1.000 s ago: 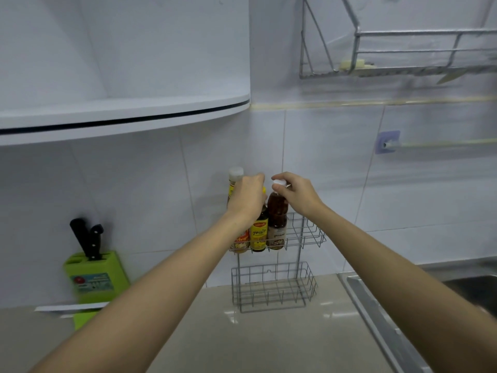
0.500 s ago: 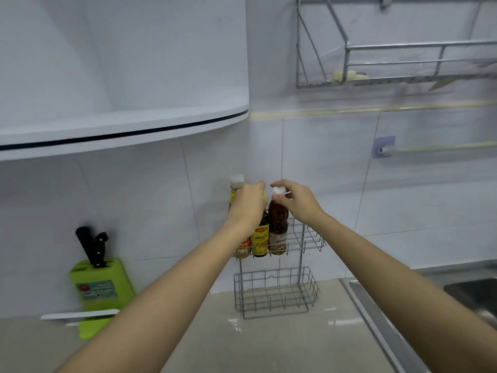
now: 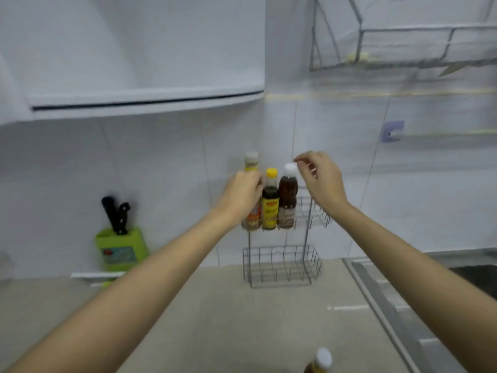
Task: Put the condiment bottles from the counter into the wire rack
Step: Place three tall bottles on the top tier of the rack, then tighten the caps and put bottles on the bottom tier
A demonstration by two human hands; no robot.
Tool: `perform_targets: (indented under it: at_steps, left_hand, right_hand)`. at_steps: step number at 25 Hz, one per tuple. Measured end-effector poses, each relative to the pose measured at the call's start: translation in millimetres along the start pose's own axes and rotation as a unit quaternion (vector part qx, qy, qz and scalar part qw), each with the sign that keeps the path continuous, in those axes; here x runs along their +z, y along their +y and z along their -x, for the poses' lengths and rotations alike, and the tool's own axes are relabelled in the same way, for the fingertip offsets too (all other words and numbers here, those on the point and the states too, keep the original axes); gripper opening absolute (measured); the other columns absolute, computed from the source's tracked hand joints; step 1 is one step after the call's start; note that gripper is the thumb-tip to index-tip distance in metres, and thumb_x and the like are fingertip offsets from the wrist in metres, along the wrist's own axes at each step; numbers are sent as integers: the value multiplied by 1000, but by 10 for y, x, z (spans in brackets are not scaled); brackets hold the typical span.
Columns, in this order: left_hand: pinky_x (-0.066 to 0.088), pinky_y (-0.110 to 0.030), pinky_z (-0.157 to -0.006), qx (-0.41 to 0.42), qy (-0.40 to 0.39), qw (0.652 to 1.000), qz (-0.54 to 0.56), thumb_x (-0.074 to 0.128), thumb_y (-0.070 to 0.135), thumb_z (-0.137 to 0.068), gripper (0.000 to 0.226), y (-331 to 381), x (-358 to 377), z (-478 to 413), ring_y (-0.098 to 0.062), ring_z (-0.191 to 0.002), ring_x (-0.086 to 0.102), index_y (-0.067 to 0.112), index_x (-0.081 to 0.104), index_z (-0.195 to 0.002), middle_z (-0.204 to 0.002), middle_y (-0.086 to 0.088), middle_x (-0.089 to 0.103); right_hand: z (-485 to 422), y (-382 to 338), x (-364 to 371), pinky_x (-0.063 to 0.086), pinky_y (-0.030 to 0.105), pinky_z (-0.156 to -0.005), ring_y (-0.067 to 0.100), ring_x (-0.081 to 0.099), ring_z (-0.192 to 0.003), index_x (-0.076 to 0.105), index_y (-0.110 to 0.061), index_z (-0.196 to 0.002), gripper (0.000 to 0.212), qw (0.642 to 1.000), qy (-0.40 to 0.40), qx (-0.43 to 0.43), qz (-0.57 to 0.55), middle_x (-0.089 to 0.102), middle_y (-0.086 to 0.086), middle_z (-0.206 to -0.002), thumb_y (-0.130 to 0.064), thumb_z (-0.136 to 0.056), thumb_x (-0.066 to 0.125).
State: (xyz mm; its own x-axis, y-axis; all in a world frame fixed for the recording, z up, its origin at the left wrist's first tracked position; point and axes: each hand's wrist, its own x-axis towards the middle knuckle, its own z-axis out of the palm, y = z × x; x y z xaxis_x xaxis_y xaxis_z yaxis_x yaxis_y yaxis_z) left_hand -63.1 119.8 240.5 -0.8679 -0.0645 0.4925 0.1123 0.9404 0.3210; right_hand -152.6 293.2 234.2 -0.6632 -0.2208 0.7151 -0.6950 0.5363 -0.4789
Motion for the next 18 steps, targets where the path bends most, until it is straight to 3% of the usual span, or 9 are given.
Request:
perform_targets:
  at_steps: [2, 4, 8, 10, 13, 16, 18]
  left_hand:
    - [54, -41, -70, -8, -35, 999, 17, 51, 13, -88, 12, -189, -107, 428, -30, -75, 65, 10, 62, -83, -79, -9, 70]
    - [54, -41, -74, -25, -77, 997, -3, 53, 16, -87, 12, -381, -132, 780, -29, -83, 66, 12, 65, -86, -84, -8, 72]
    - [54, -41, -76, -101, -120, 986, -54, 55, 19, -85, 13, -981, -165, 1487, -32, -92, 66, 15, 66, -90, -95, -9, 73]
    - [54, -41, -76, -146, -151, 976, -49, 56, 18, -85, 12, -1309, -138, 1887, -32, -92, 67, 16, 67, -90, -94, -9, 74]
    - [54, -40, -81, -202, -205, 957, -29, 55, 10, -82, 18, -1695, -49, 2542, -29, -97, 66, 16, 67, -95, -101, -8, 73]
    - [46, -38, -95, -195, -361, 910, -55, 54, 6, -83, 42, -1965, 33, 3076, -27, -116, 55, 18, 55, -123, -125, -9, 59]
    - [42, -36, -101, -161, -469, 869, -3, 64, 13, -82, 60, -2002, 50, 3315, -27, -123, 49, 18, 43, -137, -132, -11, 49]
  right_hand:
    - [340, -267, 34, 45, 30, -69, 13, 57, -76, 67, -17, -94, 12, 998, -44, -39, -30, 62, -2, -84, -19, -92, 55]
    - [697, -471, 135, 44, 28, -66, 9, 58, -71, 68, -18, -89, 9, 987, -142, -55, -54, 64, -6, -79, -16, -90, 59]
    - [1495, -913, 525, 50, 26, -66, 8, 63, -73, 69, -21, -87, 10, 927, -365, -45, -76, 68, -9, -79, -20, -89, 59]
    - [1776, -1122, 730, 49, 22, -67, 3, 62, -74, 69, -22, -87, 10, 899, -427, -65, -73, 69, -10, -82, -24, -87, 60]
    - [2043, -1440, 965, 51, 28, -71, 7, 62, -78, 68, -21, -93, 14, 866, -485, -95, -79, 69, -6, -88, -30, -87, 60]
    - [2322, -1704, 1132, 47, 31, -72, 11, 55, -81, 59, -24, -111, 35, 819, -553, -153, -21, 62, -4, -99, -48, -87, 58]
    - [2524, -1802, 1225, 47, 33, -73, 16, 55, -86, 53, -25, -116, 48, 799, -570, -192, 30, 59, -1, -104, -59, -82, 58]
